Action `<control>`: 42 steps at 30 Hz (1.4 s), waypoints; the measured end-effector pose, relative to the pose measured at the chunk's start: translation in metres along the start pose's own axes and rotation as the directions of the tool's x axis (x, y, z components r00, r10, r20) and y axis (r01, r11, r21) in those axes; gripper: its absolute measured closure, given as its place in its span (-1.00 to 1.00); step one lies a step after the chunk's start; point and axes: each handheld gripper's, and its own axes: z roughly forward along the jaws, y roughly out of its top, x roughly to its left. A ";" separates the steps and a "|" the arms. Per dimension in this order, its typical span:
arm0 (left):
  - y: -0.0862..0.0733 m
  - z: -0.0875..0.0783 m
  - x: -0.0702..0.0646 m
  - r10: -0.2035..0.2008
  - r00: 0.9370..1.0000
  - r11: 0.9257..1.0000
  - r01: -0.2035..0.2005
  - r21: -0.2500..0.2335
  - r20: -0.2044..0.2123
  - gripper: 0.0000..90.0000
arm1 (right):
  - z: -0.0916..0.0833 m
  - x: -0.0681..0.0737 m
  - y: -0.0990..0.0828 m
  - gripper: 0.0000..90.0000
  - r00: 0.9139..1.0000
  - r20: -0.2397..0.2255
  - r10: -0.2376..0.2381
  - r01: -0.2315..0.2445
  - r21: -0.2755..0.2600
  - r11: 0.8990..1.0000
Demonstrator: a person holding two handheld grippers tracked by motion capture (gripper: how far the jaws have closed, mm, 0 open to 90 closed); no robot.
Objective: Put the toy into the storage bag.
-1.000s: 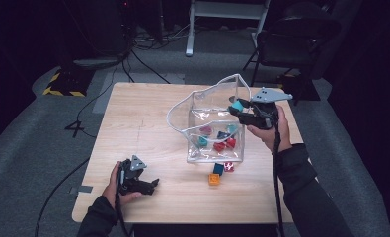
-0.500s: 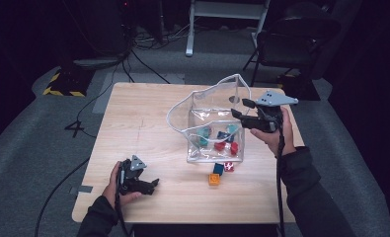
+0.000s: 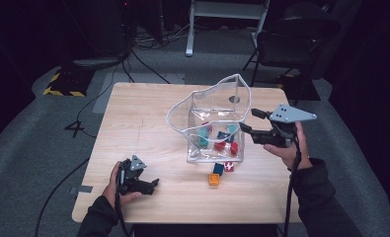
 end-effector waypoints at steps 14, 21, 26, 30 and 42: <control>0.000 0.000 0.000 0.000 1.000 1.000 0.000 0.001 -0.001 -0.99 | -0.009 0.034 -0.054 -0.24 0.994 -0.095 -0.049 0.053 0.042 0.998; 0.000 0.000 0.000 0.000 1.000 1.000 0.000 0.001 -0.001 -0.99 | 0.001 0.043 -0.084 -0.26 0.991 -0.125 -0.043 0.057 0.108 0.992; 0.000 0.000 0.000 0.000 1.000 1.000 0.000 0.003 0.000 -0.99 | 0.014 0.049 -0.105 -0.26 0.987 -0.155 -0.040 0.067 0.173 0.983; 0.000 0.000 0.000 0.000 1.000 1.000 0.000 0.001 0.000 -0.99 | 0.025 0.052 -0.121 -0.25 0.984 -0.177 -0.025 0.063 0.209 0.976; 0.000 0.000 0.000 0.000 1.000 1.000 0.000 0.002 0.000 -0.99 | 0.064 0.061 -0.151 -0.26 0.981 -0.191 -0.030 0.085 0.288 0.954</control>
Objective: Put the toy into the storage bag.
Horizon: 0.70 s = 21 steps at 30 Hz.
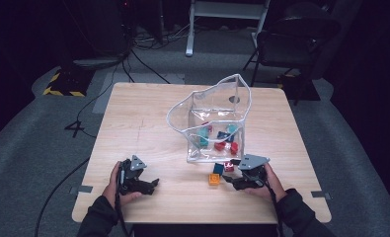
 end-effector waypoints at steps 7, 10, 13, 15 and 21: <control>0.000 0.000 0.000 -0.001 1.000 1.000 0.001 -0.002 0.000 -0.99 | 0.008 -0.005 0.000 -0.26 1.000 0.028 0.005 -0.005 -0.010 1.000; 0.000 0.000 0.000 0.000 1.000 1.000 0.000 0.000 0.000 -0.99 | 0.010 -0.006 -0.001 -0.27 1.000 0.025 0.008 -0.007 -0.016 1.000; 0.000 0.000 0.000 0.000 1.000 1.000 0.000 0.000 0.000 -0.99 | 0.011 -0.006 0.000 -0.27 0.999 0.033 -0.001 0.002 -0.016 1.000; 0.000 0.000 0.000 0.000 1.000 1.000 0.000 0.000 -0.001 -0.99 | 0.011 -0.006 0.000 -0.27 0.999 0.035 -0.002 0.002 -0.016 1.000; 0.000 0.000 0.000 -0.001 1.000 1.000 0.001 0.000 -0.001 -0.99 | 0.010 -0.002 0.000 -0.24 1.000 0.012 -0.018 0.018 0.005 1.000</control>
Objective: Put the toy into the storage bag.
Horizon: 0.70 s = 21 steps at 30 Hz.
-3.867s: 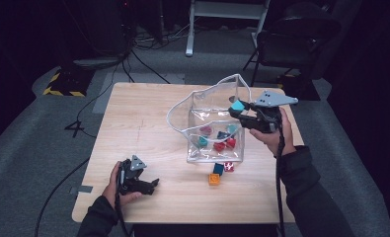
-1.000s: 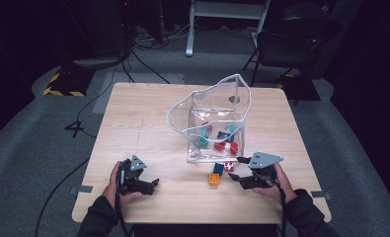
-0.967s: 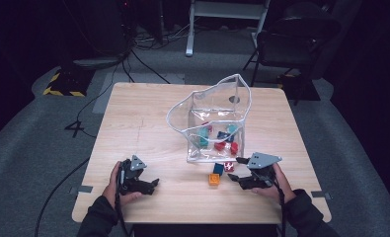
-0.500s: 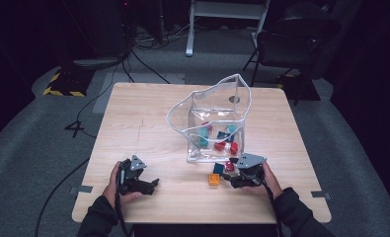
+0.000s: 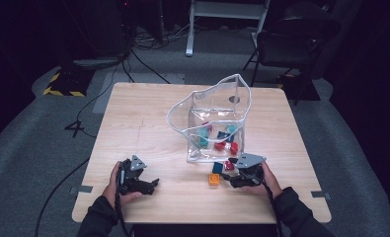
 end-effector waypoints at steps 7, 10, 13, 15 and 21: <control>0.000 0.000 0.000 0.000 1.000 1.000 0.000 -0.001 0.001 -0.99 | -0.009 0.003 -0.003 -0.17 0.999 -0.049 0.021 -0.021 0.001 1.000; 0.000 0.000 0.000 0.000 1.000 1.000 0.000 0.000 0.000 -0.99 | -0.016 0.009 -0.006 -0.20 0.998 -0.066 0.003 -0.003 0.010 1.000; 0.000 0.000 0.000 0.000 1.000 1.000 0.000 0.000 0.000 -0.99 | -0.020 0.011 -0.009 -0.27 0.997 -0.070 -0.008 0.008 0.000 1.000; 0.000 0.000 0.000 0.000 1.000 1.000 0.000 0.000 0.000 -0.99 | -0.021 0.008 -0.009 -0.30 0.998 -0.059 0.003 -0.004 -0.014 1.000; 0.000 0.000 0.000 0.001 1.000 1.000 -0.001 0.002 0.000 -0.99 | -0.013 -0.001 -0.012 -0.39 0.998 -0.054 0.036 -0.036 0.000 0.999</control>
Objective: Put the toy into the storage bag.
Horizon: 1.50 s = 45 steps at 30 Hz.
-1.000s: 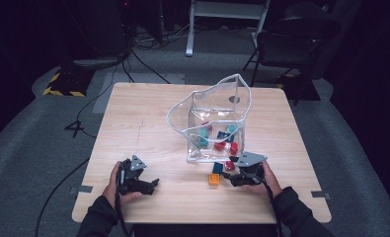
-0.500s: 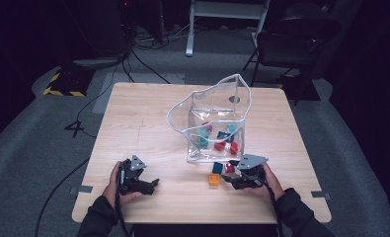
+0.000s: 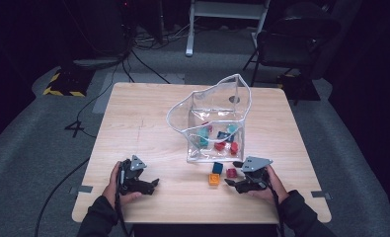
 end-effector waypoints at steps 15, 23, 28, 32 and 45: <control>0.000 0.000 0.000 0.000 1.000 1.000 0.000 0.000 0.000 -0.99 | 0.002 0.000 -0.004 0.30 0.994 -0.113 0.001 -0.002 -0.014 1.000; 0.000 0.000 0.000 -0.001 1.000 1.000 0.001 -0.003 0.001 -0.99 | 0.001 0.002 -0.003 0.32 0.995 -0.098 -0.003 0.003 -0.003 1.000; 0.000 0.000 0.000 0.000 1.000 1.000 0.000 0.000 0.000 -0.99 | 0.000 0.002 -0.002 0.32 0.996 -0.086 -0.004 0.004 0.002 1.000; 0.000 0.000 0.000 0.000 1.000 1.000 0.000 -0.001 0.001 -0.99 | -0.005 0.001 -0.001 0.32 0.998 -0.069 -0.003 0.002 -0.010 1.000; 0.000 0.000 0.000 0.000 1.000 1.000 0.000 -0.002 0.000 -0.99 | -0.039 -0.011 0.008 0.33 0.999 -0.023 0.039 -0.041 -0.114 0.993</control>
